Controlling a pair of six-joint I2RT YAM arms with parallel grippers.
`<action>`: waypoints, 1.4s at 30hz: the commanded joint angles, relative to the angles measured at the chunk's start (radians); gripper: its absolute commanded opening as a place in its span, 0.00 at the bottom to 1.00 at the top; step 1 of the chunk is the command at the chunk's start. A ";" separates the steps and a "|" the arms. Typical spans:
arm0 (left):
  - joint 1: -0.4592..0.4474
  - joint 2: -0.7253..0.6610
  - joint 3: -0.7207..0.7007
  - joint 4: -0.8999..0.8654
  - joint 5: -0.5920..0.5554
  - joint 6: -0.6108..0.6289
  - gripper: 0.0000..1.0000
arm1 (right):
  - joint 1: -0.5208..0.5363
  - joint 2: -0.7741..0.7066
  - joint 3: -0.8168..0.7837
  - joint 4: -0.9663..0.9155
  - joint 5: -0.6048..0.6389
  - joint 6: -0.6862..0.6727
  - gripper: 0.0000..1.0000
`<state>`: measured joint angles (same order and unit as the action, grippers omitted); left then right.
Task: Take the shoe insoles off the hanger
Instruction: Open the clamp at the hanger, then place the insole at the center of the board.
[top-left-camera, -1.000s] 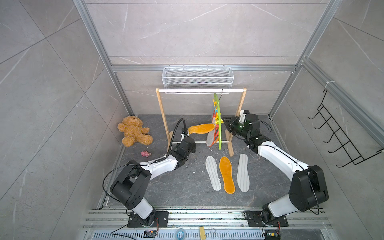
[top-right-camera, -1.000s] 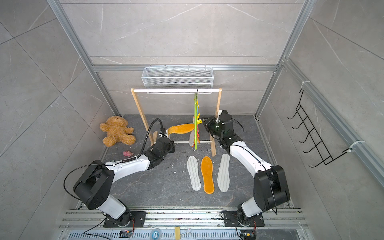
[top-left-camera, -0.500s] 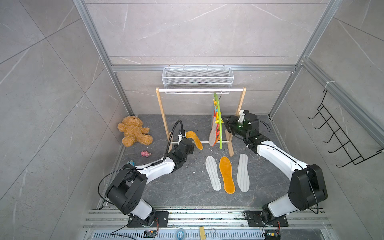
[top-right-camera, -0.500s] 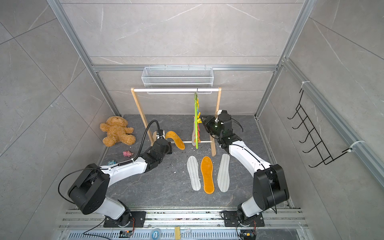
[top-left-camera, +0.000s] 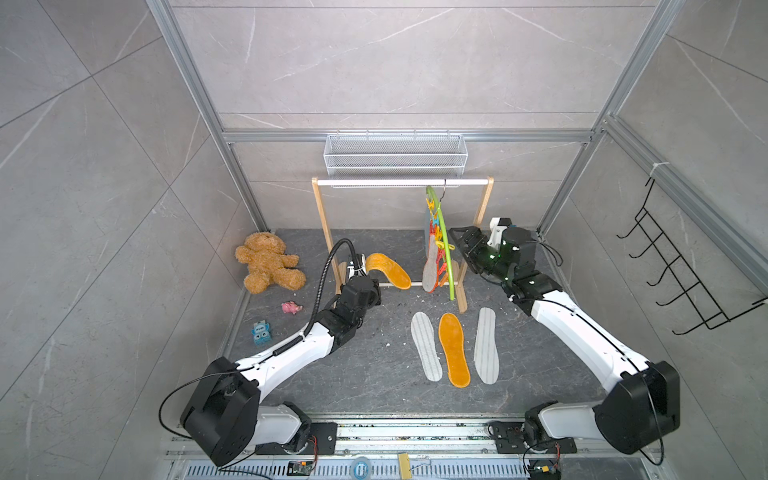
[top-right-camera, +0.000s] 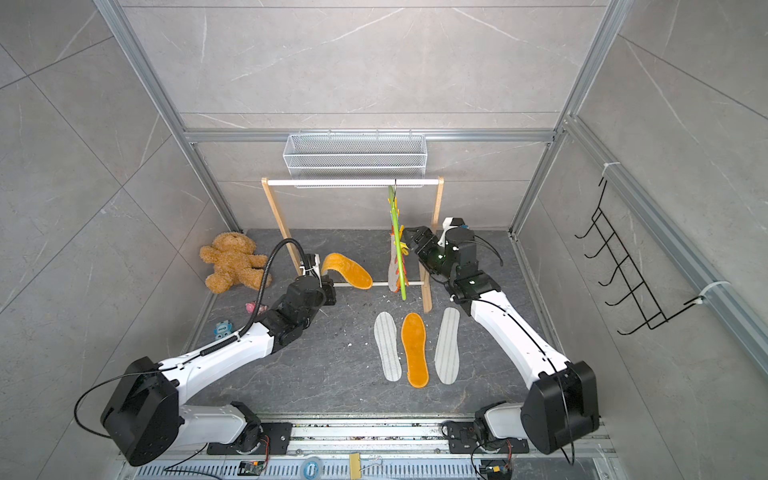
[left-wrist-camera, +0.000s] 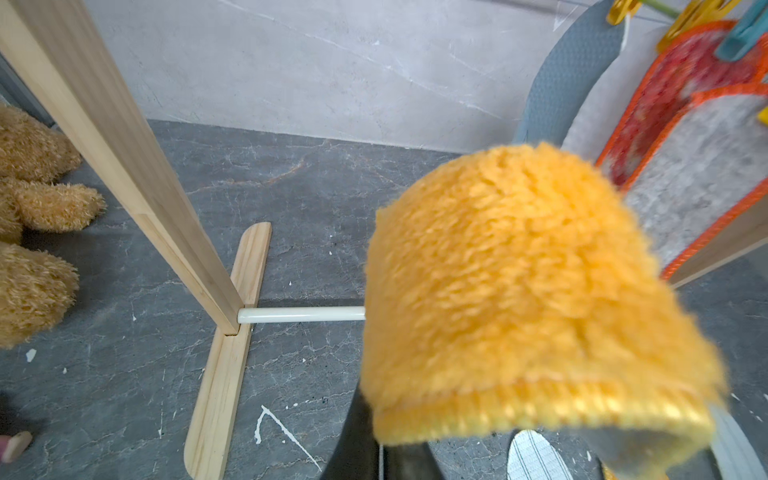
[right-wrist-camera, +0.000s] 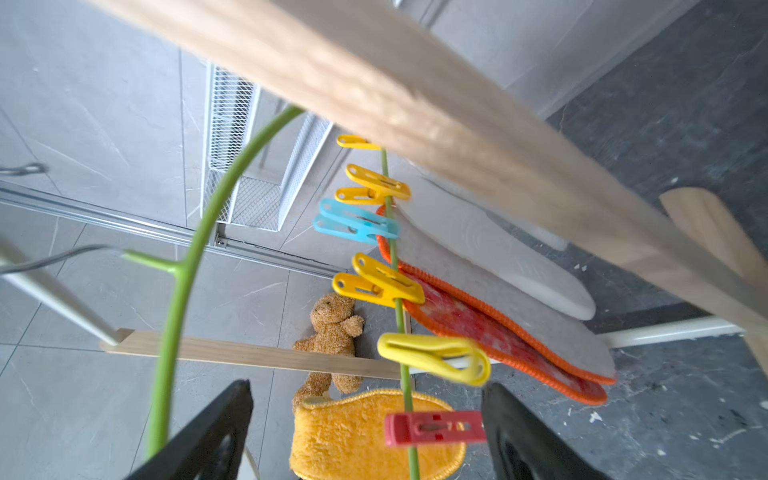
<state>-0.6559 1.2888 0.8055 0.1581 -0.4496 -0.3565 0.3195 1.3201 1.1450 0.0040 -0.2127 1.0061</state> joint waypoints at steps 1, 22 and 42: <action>0.012 -0.083 -0.008 -0.028 0.066 0.081 0.00 | -0.035 -0.098 -0.031 -0.128 0.027 -0.100 0.92; 0.034 -0.288 0.230 -0.237 0.592 0.231 0.00 | 0.056 -0.090 0.338 -0.348 -0.603 -0.512 0.77; 0.036 -0.283 0.320 -0.233 0.706 0.184 0.00 | 0.205 0.043 0.434 -0.432 -0.698 -0.602 0.42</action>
<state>-0.6273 1.0248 1.1107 -0.0891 0.2417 -0.1608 0.5152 1.3743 1.5944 -0.4515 -0.8871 0.4133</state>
